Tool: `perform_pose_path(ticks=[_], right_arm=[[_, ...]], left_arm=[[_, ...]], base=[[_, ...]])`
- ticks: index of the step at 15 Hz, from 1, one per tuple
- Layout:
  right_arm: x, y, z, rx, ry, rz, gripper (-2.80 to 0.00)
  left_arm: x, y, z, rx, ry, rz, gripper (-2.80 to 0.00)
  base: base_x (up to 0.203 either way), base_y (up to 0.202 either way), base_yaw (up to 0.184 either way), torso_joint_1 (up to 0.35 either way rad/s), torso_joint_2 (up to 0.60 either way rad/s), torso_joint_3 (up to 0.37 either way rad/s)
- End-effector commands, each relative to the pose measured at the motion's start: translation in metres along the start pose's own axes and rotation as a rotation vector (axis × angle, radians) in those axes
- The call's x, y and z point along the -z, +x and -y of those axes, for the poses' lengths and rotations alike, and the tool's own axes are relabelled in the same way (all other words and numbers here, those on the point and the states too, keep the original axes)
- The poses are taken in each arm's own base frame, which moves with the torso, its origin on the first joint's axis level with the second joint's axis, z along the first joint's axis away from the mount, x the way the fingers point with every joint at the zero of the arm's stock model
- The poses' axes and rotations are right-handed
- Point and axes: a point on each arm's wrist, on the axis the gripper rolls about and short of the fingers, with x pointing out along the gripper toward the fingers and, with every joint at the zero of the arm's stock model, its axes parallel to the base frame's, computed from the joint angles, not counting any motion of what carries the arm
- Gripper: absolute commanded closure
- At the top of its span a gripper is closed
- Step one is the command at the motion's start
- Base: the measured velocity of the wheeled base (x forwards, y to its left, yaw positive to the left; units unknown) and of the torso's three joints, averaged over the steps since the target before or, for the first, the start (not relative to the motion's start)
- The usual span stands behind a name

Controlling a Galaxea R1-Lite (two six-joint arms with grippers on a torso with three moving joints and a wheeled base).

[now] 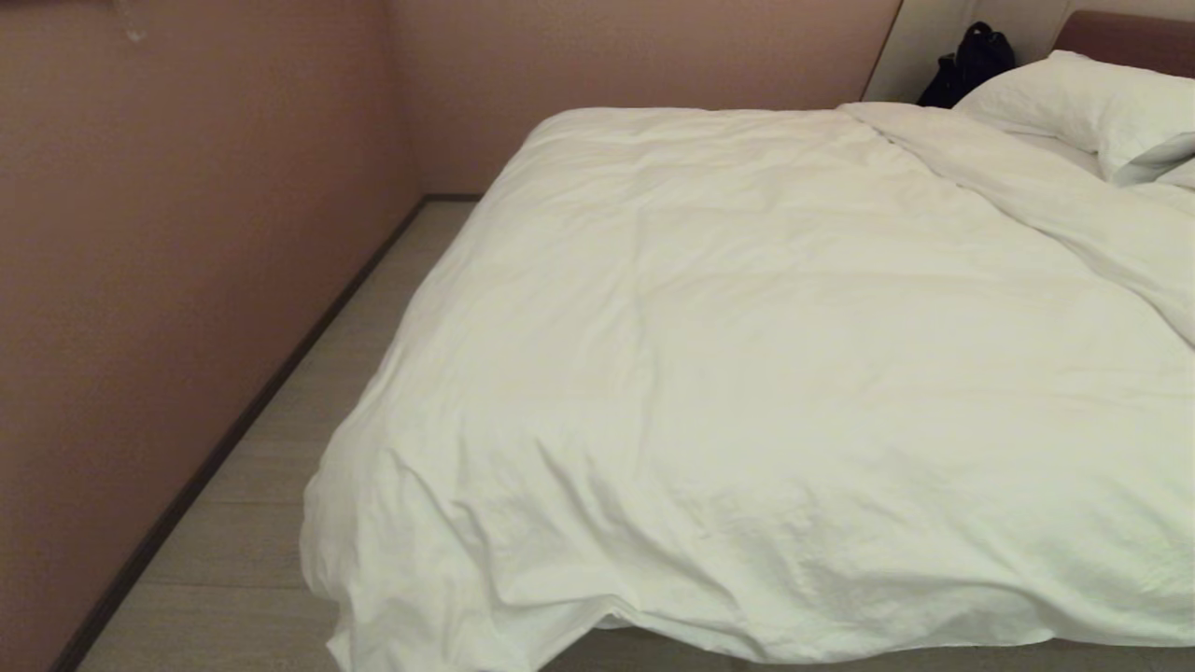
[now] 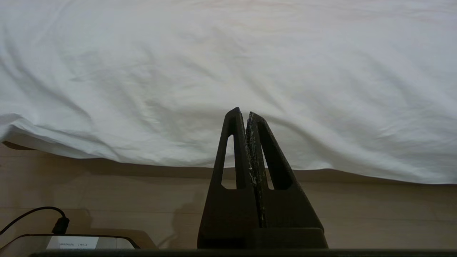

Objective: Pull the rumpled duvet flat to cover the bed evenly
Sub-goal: Flatten the corners of the folded blanket

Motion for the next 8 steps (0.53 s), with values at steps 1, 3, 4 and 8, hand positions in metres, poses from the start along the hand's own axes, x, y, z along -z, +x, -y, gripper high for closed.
perform_pose_path(ticks=[1, 3, 4, 8], right_arm=[[0.0001, 0.0, 0.0, -0.001, -0.001, 0.0, 0.0], [0.0001, 0.0, 0.0, -0.001, -0.001, 0.0, 0.0], [0.0001, 0.0, 0.0, -0.001, -0.001, 0.0, 0.0], [0.0001, 0.0, 0.0, -0.001, -0.001, 0.0, 0.0]], left_arm=[[0.0001, 0.0, 0.0, -0.001, 0.0, -0.001, 0.0], [0.0001, 0.0, 0.0, -0.001, 0.001, -0.001, 0.0], [0.0, 0.0, 0.0, 0.0, 0.0, 0.001, 0.0], [0.0, 0.0, 0.0, 0.0, 0.0, 0.001, 0.0]], base=[[0.0, 0.196, -0.002, 0.002, 0.0, 0.002], [0.0, 0.194, -0.001, 0.003, 0.0, 0.003], [0.0, 0.2, 0.001, 0.005, 0.0, 0.001], [0.0, 0.199, 0.0, 0.002, 0.0, 0.002]])
